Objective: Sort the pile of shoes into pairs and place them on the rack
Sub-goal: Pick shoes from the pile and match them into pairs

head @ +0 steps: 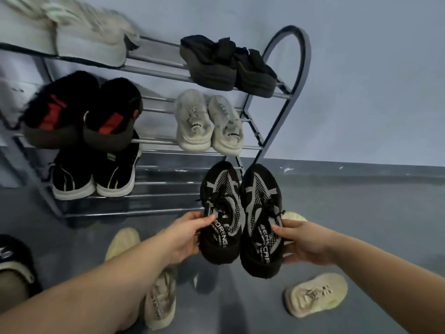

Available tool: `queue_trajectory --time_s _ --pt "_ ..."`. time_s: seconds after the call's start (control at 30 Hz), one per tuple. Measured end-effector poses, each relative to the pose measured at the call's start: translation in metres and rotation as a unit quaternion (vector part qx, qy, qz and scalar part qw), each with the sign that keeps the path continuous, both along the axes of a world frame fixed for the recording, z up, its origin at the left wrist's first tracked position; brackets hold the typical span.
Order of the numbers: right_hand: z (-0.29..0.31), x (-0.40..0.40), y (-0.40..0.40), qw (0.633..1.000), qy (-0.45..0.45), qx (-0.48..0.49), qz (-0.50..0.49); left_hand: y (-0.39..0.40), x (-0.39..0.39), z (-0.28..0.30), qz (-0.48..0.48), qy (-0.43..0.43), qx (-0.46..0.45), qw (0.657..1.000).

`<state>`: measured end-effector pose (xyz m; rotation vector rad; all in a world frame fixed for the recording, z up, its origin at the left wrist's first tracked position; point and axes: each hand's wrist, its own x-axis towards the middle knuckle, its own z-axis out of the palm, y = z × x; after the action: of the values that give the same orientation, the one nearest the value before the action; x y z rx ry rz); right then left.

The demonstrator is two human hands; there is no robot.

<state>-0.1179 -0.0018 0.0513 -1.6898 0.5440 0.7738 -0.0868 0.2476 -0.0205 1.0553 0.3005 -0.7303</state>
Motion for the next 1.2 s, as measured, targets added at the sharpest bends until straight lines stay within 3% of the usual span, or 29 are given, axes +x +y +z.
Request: queue_trajectory --time_s 0.3,0.57,0.73,0.9,1.2 --pt "-0.021 0.038 0.059 0.999 -0.02 -0.004 0.036 0.053 0.018 -0.009 0.076 0.016 0.037 0.996" --pt "-0.036 0.096 0.084 0.995 -0.092 -0.016 -0.023 0.06 0.068 -0.021 0.113 0.016 0.061 0.992" --pt "-0.053 0.131 0.092 0.992 -0.109 -0.01 -0.062 0.06 0.112 -0.028 0.121 -0.02 0.15 0.981" --pt "-0.069 0.162 0.093 0.985 -0.129 -0.042 -0.104 0.063 0.156 -0.039 0.093 -0.094 0.291 0.948" --pt "-0.097 0.213 0.084 0.958 -0.198 -0.15 -0.144 0.035 0.183 -0.052 0.128 -0.132 0.327 0.927"
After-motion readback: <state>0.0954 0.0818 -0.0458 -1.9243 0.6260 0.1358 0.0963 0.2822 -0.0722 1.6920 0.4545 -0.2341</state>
